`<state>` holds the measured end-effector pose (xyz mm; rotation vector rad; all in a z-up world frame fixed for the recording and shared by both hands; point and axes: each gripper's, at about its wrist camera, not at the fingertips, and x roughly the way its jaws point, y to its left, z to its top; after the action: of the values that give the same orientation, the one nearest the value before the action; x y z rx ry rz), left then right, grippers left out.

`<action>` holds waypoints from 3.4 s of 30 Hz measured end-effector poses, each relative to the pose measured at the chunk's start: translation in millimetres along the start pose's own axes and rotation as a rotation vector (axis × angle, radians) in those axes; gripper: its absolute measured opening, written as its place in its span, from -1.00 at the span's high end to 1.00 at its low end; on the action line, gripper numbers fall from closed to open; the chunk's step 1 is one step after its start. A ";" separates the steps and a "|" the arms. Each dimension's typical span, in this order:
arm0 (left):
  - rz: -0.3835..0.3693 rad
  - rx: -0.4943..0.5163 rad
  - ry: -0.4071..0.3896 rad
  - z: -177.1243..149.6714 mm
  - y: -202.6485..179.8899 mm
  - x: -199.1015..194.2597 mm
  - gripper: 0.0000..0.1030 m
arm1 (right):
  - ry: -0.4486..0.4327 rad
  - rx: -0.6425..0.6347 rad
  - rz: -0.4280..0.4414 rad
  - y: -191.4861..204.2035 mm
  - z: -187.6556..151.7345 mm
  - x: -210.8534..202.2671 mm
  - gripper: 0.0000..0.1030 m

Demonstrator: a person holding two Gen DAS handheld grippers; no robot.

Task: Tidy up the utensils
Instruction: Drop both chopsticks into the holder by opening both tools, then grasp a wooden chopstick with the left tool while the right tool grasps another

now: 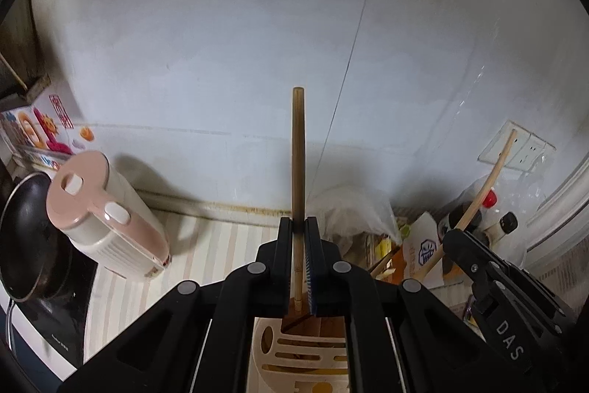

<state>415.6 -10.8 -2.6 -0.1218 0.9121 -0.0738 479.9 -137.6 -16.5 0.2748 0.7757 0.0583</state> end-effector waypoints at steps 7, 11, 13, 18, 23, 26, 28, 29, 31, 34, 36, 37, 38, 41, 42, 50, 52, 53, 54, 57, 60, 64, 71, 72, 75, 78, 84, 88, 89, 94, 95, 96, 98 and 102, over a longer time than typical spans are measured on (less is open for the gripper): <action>-0.030 -0.011 0.047 -7.0 6.9 6.7 0.92 | 0.046 -0.009 0.015 0.1 -8.9 8.8 0.87; -0.078 -0.030 0.088 -8.8 11.6 0.6 0.85 | 0.104 0.003 0.058 -3.8 -11.6 14.4 0.86; -0.079 -0.025 0.095 -9.5 14.6 -6.6 0.81 | 0.130 0.013 0.080 -6.9 -13.4 15.2 0.80; -0.046 -0.030 0.049 -11.5 26.1 -33.3 -0.29 | 0.129 0.040 0.092 -18.4 -13.8 3.3 0.36; -0.012 -0.047 0.006 -25.5 39.0 -54.9 -0.77 | 0.111 0.069 0.078 -34.7 -18.2 -22.4 0.04; 0.023 -0.038 -0.034 -42.4 42.2 -64.1 -1.00 | 0.100 0.075 0.046 -46.7 -27.8 -40.5 -0.22; 0.058 -0.037 -0.027 -56.5 43.4 -64.6 -1.00 | 0.090 0.078 0.032 -57.1 -38.0 -51.4 -0.42; 0.060 -0.039 -0.019 -62.3 42.9 -63.5 -1.00 | 0.091 0.081 0.016 -63.5 -45.5 -55.7 -0.50; 0.066 -0.035 0.013 -80.5 43.2 -57.0 -1.00 | 0.094 0.093 -0.002 -78.3 -61.0 -60.6 -0.56; 0.106 0.010 0.066 -112.3 37.1 -40.3 -1.00 | 0.146 0.112 -0.057 -103.9 -89.2 -55.2 -0.56; 0.135 0.046 0.115 -137.8 30.6 -25.5 -1.00 | 0.205 0.129 -0.091 -121.7 -111.7 -44.9 -0.56; 0.146 0.057 0.150 -152.3 27.7 -15.3 -1.00 | 0.242 0.134 -0.108 -131.3 -124.9 -37.1 -0.56; 0.153 0.060 0.177 -163.5 26.6 -7.1 -1.00 | 0.271 0.141 -0.123 -138.9 -135.4 -30.8 -0.55; 0.154 0.069 0.287 -204.1 18.9 25.7 -1.00 | 0.373 0.159 -0.154 -163.3 -173.8 -9.3 -0.05; 0.158 0.075 0.315 -216.3 16.4 35.5 -0.99 | 0.405 0.161 -0.162 -169.8 -184.6 -3.0 0.05; 0.116 0.158 0.589 -305.9 -7.7 115.5 -0.14 | 0.569 0.149 -0.192 -195.8 -243.0 44.2 0.29; 0.113 0.176 0.604 -314.5 -11.7 123.6 0.01 | 0.589 0.127 -0.199 -196.0 -247.8 53.8 0.29; 0.121 0.186 0.609 -317.4 -13.7 126.6 0.12 | 0.595 0.116 -0.207 -193.5 -250.5 57.8 0.29; 0.115 0.192 0.607 -319.2 -15.5 127.9 0.25 | 0.605 0.105 -0.215 -192.4 -251.9 62.5 0.29; 0.101 0.196 0.577 -316.8 -18.2 125.0 0.87 | 0.631 0.075 -0.252 -192.2 -256.4 79.1 0.29; 0.131 0.205 0.568 -314.2 -14.4 123.6 0.92 | 0.646 0.052 -0.289 -193.8 -260.1 93.8 0.29; 0.174 0.149 0.565 -305.4 13.4 119.9 0.92 | 0.648 0.002 -0.335 -188.9 -264.7 106.0 0.50; 0.180 0.047 0.579 -295.0 48.3 114.8 0.91 | 0.658 -0.020 -0.309 -169.7 -271.9 100.2 0.86; 0.174 0.045 0.580 -294.0 49.8 114.2 0.91 | 0.670 -0.023 -0.297 -166.1 -274.7 98.2 0.86; 0.170 0.070 0.579 -297.7 49.3 112.3 0.91 | 0.709 -0.026 -0.254 -158.9 -283.2 91.9 0.86; 0.144 0.139 0.585 -302.4 54.1 113.1 0.90 | 0.733 -0.026 -0.236 -157.0 -290.5 85.0 0.86; 0.111 0.223 0.631 -309.9 34.6 117.8 0.89 | 0.779 -0.061 -0.244 -162.6 -285.9 83.8 0.80; 0.129 0.239 0.619 -316.6 23.6 115.9 0.90 | 0.776 -0.085 -0.271 -163.8 -280.9 85.8 0.65; 0.132 0.229 0.617 -318.9 21.9 116.1 0.91 | 0.777 -0.091 -0.276 -163.4 -280.6 85.4 0.65; 0.147 0.154 0.604 -324.1 21.3 108.8 0.91 | 0.770 -0.111 -0.289 -163.0 -274.4 93.5 0.68; 0.151 0.140 0.605 -324.0 22.9 108.7 0.91 | 0.768 -0.104 -0.292 -156.3 -276.0 100.1 0.79; 0.153 0.124 0.605 -323.9 23.7 108.7 0.91 | 0.769 -0.095 -0.289 -152.0 -282.6 97.2 0.85; 0.153 0.113 0.606 -322.2 26.5 108.1 0.91 | 0.776 -0.078 -0.278 -155.5 -282.1 102.3 0.86; 0.142 0.107 0.616 -317.0 30.0 107.8 0.91 | 0.812 -0.069 -0.232 -156.3 -290.4 99.6 0.86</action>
<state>230.6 -16.9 -283.2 0.0724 1.5260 -0.0265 340.7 -208.1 -323.6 0.0835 1.6038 -0.0265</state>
